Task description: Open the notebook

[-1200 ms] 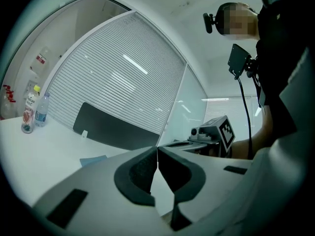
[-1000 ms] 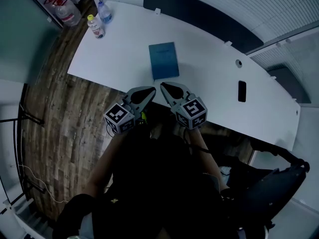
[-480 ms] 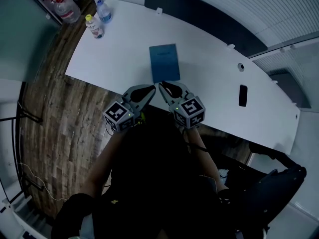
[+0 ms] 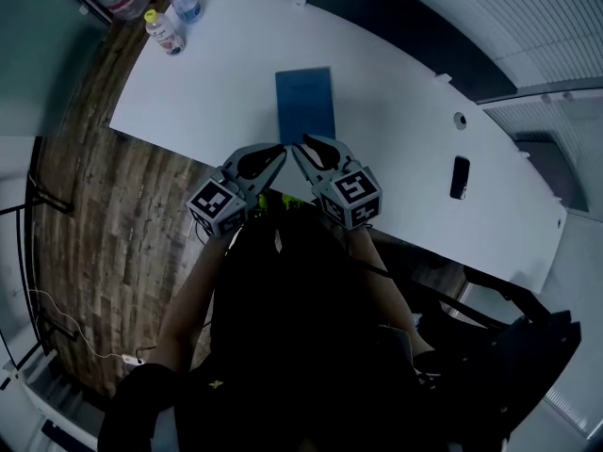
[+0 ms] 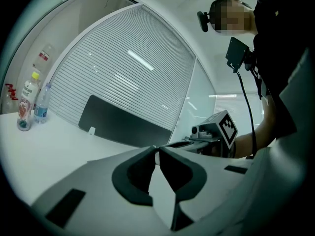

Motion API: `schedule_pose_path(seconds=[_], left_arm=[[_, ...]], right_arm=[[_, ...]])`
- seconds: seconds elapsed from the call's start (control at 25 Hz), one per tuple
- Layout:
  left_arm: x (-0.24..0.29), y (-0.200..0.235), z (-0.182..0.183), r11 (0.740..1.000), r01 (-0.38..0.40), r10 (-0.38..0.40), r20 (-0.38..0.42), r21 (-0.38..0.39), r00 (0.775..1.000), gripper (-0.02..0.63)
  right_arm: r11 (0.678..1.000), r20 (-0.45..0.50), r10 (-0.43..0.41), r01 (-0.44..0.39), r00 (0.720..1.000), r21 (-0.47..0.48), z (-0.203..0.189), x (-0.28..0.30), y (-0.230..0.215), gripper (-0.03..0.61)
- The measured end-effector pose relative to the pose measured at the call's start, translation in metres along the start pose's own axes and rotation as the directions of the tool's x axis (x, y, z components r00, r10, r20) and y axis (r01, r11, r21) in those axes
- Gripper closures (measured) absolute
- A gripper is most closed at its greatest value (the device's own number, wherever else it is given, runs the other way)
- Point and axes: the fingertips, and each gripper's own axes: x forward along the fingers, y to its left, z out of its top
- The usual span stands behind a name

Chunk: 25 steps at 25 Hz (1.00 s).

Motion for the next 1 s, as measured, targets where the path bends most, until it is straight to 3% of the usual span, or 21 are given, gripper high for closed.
schedule_pose_path(seconds=[0.6, 0.8, 0.92, 1.0], left_arm=[[0.029, 0.038, -0.049, 0.999, -0.038, 0.037, -0.025, -0.018, 0.999, 0.515], [0.036, 0.046, -0.063, 0.998, -0.043, 0.042, -0.034, -0.049, 0.999, 0.500], [0.041, 0.050, -0.074, 0.995, -0.051, 0.047, -0.052, -0.090, 0.998, 0.445], [0.043, 0.052, -0.080, 0.993, -0.062, 0.056, -0.055, -0.098, 0.997, 0.442]], right_arm=[[0.997, -0.091, -0.031, 0.038, 0.995, 0.071, -0.051, 0.024, -0.047, 0.468], [0.994, -0.122, -0.054, 0.065, 0.991, 0.084, -0.067, 0.029, -0.059, 0.459], [0.992, -0.144, -0.077, 0.090, 0.987, 0.091, -0.078, 0.032, -0.071, 0.447], [0.989, -0.156, -0.088, 0.104, 0.984, 0.102, -0.084, 0.034, -0.079, 0.439]])
